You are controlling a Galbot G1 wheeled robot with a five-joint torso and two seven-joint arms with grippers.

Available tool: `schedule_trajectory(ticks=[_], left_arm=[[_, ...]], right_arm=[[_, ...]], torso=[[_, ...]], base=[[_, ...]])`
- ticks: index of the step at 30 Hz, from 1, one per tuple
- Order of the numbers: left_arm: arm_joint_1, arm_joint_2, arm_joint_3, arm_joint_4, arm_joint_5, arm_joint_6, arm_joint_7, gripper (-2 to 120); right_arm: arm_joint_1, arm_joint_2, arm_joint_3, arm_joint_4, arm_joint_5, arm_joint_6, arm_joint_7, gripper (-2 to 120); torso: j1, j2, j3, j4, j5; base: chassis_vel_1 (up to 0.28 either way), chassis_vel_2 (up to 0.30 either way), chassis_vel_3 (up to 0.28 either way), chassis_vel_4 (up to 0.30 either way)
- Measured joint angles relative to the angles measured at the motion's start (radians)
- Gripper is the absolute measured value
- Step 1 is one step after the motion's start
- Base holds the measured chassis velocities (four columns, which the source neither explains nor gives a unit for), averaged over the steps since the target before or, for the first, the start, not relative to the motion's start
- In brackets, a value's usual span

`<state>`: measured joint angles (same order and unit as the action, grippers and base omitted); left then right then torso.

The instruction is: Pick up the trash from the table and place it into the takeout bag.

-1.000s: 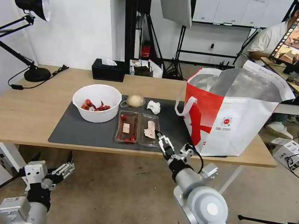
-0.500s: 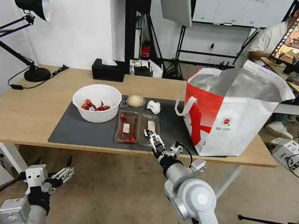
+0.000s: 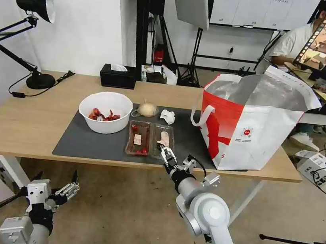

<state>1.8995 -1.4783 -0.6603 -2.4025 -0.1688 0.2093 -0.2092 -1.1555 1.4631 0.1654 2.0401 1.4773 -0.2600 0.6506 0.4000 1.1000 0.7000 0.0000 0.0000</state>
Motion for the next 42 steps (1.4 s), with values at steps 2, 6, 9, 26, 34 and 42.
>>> schedule_trajectory(ticks=[2, 6, 9, 26, 34, 42], left_arm=[[0.0, 0.001, 0.0, 0.001, 0.0, 0.0, 0.0, 100], [-0.002, 0.002, -0.002, 0.003, -0.001, -0.001, 0.0, 100], [-0.002, 0.002, -0.002, 0.003, -0.001, -0.002, 0.0, 100], [0.001, 0.0, -0.003, 0.004, -0.001, -0.005, -0.001, 100], [-0.001, 0.001, -0.002, 0.007, 0.0, -0.007, -0.002, 100], [0.0, 0.002, -0.002, 0.012, 0.0, -0.02, -0.003, 100]], right_arm=[[0.003, 0.003, 0.0, -0.003, -0.001, 0.0, 0.002, 100], [0.01, 0.01, -0.004, -0.016, -0.004, 0.0, 0.009, 100], [0.011, 0.015, -0.009, -0.021, -0.007, 0.0, 0.009, 100], [0.031, 0.042, -0.02, -0.056, -0.031, 0.002, 0.01, 100], [0.044, 0.049, -0.021, -0.064, -0.03, 0.003, 0.029, 100], [0.054, 0.055, -0.017, -0.071, -0.028, 0.005, 0.035, 100]], torso=[[0.0, 0.0, 0.0, 0.0, 0.0], [0.0, 0.0, 0.0, 0.0, 0.0], [0.0, 0.0, 0.0, 0.0, 0.0], [0.0, 0.0, 0.0, -0.0001, 0.0], [0.0, 0.0, 0.0, -0.0001, 0.0], [0.0, 0.0, 0.0, 0.0001, 0.0]], base=[[0.0, 0.0, 0.0, 0.0], [0.0, 0.0, 0.0, 0.0], [0.0, 0.0, 0.0, 0.0], [0.0, 0.0, 0.0, 0.0], [0.0, 0.0, 0.0, 0.0], [0.0, 0.0, 0.0, 0.0]])
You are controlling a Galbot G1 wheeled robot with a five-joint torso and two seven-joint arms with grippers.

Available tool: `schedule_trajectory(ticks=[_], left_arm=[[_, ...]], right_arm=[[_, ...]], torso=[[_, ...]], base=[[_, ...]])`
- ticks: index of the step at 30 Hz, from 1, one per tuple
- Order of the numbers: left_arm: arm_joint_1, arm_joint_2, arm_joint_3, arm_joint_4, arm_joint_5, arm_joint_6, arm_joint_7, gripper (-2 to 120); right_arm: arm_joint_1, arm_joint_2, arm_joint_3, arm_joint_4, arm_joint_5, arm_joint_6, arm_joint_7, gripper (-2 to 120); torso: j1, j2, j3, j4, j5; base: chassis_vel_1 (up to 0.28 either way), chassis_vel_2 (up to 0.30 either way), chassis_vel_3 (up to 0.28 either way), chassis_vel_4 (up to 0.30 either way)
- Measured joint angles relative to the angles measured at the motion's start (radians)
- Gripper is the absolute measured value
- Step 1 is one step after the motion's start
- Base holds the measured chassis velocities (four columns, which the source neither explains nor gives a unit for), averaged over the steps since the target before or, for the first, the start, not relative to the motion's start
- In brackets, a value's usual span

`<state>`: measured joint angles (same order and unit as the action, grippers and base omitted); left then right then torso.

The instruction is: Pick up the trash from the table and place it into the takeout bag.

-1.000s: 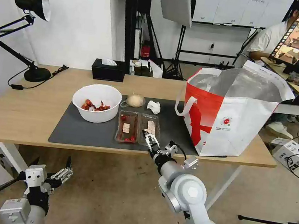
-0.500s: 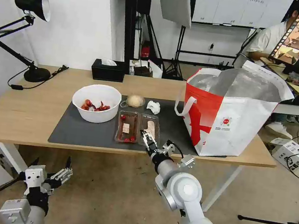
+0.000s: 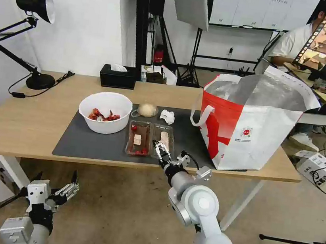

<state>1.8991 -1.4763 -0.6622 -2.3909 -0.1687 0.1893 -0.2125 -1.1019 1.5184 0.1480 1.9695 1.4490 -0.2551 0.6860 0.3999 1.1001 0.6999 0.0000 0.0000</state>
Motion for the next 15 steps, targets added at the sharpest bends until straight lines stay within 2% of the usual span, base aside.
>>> schedule_trajectory(ticks=[15], left_arm=[[0.002, 0.002, 0.001, 0.003, 0.003, -0.005, -0.001, 100]], right_arm=[[0.02, 0.009, 0.001, -0.012, -0.019, 0.009, 0.003, 100]], torso=[[0.0, 0.0, 0.0, 0.0, 0.0]], base=[[0.0, 0.0, 0.0, 0.0]])
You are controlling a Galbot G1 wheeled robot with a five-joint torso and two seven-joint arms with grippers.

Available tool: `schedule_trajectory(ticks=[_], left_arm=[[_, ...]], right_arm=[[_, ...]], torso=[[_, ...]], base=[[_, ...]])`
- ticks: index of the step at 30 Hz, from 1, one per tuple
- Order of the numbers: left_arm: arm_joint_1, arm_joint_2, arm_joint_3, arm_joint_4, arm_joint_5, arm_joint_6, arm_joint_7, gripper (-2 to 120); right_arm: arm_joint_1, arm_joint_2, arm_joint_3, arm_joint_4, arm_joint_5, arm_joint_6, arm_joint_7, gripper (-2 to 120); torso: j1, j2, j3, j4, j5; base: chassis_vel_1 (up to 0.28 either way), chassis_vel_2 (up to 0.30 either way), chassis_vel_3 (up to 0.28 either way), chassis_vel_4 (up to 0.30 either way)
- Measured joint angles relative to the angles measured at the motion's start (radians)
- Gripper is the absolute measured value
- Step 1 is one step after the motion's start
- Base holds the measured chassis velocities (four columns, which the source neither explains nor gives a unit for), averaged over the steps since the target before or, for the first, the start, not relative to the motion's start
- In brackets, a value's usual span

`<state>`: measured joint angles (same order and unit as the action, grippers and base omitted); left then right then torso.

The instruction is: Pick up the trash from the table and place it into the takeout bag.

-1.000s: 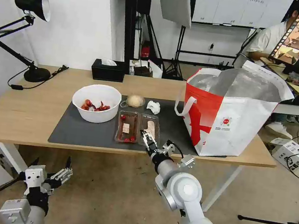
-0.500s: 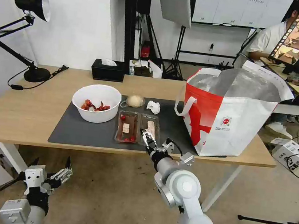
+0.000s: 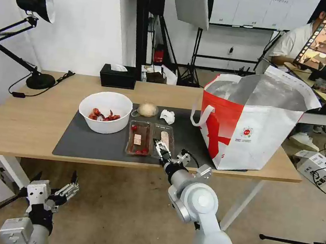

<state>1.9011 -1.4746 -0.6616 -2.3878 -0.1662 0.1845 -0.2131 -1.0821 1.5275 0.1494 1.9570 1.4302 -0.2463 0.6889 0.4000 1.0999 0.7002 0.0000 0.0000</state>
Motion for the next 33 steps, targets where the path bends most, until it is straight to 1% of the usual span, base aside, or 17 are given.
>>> schedule_trajectory(ticks=[8, 16, 19, 26, 33], left_arm=[[0.002, 0.002, -0.003, 0.0, 0.001, -0.001, 0.0, 100], [0.01, -0.003, -0.004, -0.002, 0.003, -0.016, -0.001, 100], [0.013, -0.003, -0.006, -0.002, 0.004, -0.02, -0.002, 100], [0.014, -0.004, -0.008, -0.003, 0.004, -0.022, -0.003, 100], [0.009, -0.002, -0.008, -0.001, 0.004, -0.022, -0.003, 100]], right_arm=[[0.015, 0.001, 0.0, -0.004, -0.012, 0.008, -0.004, 100], [0.014, -0.008, -0.003, 0.016, -0.075, 0.015, -0.043, 100], [0.025, -0.024, -0.001, 0.022, -0.099, 0.015, -0.066, 100], [0.05, -0.044, 0.0, 0.032, -0.101, 0.013, -0.103, 100], [0.069, -0.043, -0.017, 0.038, -0.093, -0.01, -0.143, 100]], torso=[[0.0, 0.0, 0.0, 0.0, 0.0], [0.0, 0.0, 0.0, 0.0, 0.0], [0.0, 0.0, 0.0, 0.0, 0.0001], [0.0, 0.0, 0.0, -0.0001, 0.0], [0.0, 0.0, 0.0, -0.0001, 0.0]], base=[[0.0, 0.0, 0.0, 0.0], [0.0, 0.0, 0.0, 0.0], [0.0, 0.0, 0.0, 0.0], [0.0, 0.0, 0.0, 0.0], [0.0, 0.0, 0.0, 0.0]])
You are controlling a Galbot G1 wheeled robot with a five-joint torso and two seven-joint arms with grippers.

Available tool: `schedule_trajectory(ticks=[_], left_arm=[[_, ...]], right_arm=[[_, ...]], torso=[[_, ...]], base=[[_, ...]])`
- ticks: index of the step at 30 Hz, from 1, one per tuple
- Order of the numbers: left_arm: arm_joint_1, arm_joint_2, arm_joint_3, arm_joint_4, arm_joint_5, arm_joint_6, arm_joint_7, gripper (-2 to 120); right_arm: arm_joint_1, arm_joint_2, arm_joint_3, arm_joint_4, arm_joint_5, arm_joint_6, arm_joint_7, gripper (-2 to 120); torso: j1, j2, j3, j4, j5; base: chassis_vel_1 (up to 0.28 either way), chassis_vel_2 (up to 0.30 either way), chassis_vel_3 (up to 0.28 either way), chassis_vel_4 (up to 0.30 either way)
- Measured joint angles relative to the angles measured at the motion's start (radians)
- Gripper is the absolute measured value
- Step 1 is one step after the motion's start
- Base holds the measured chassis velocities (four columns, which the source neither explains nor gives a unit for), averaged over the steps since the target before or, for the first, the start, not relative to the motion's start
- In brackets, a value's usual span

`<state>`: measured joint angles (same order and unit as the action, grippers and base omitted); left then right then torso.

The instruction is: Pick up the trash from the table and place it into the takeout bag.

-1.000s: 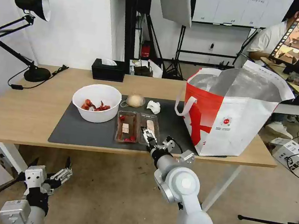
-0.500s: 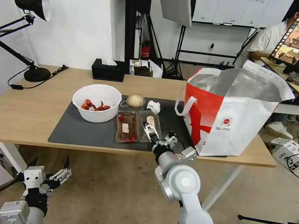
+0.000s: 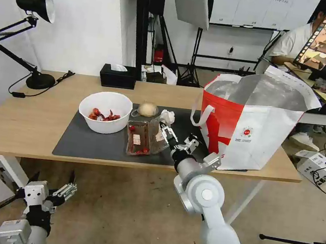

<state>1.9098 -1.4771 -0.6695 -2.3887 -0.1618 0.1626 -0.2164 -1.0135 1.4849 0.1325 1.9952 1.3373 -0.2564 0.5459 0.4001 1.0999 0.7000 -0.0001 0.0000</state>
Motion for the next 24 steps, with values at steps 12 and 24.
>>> schedule_trajectory(ticks=[12, 24], left_arm=[[-0.007, 0.0, -0.002, 0.012, 0.0, -0.001, -0.001, 100], [-0.003, -0.006, -0.01, 0.01, 0.0, -0.004, -0.001, 100]], right_arm=[[0.064, 0.034, -0.061, -0.054, 0.009, -0.042, -0.018, 100], [0.126, 0.084, -0.088, -0.147, 0.094, -0.081, 0.103, 100]], torso=[[0.0, 0.0, 0.0, 0.0001, -0.0001], [0.0, 0.0, 0.0, 0.0001, -0.0001]], base=[[0.0, 0.0, 0.0, 0.0], [0.0, 0.0, 0.0, 0.0]])
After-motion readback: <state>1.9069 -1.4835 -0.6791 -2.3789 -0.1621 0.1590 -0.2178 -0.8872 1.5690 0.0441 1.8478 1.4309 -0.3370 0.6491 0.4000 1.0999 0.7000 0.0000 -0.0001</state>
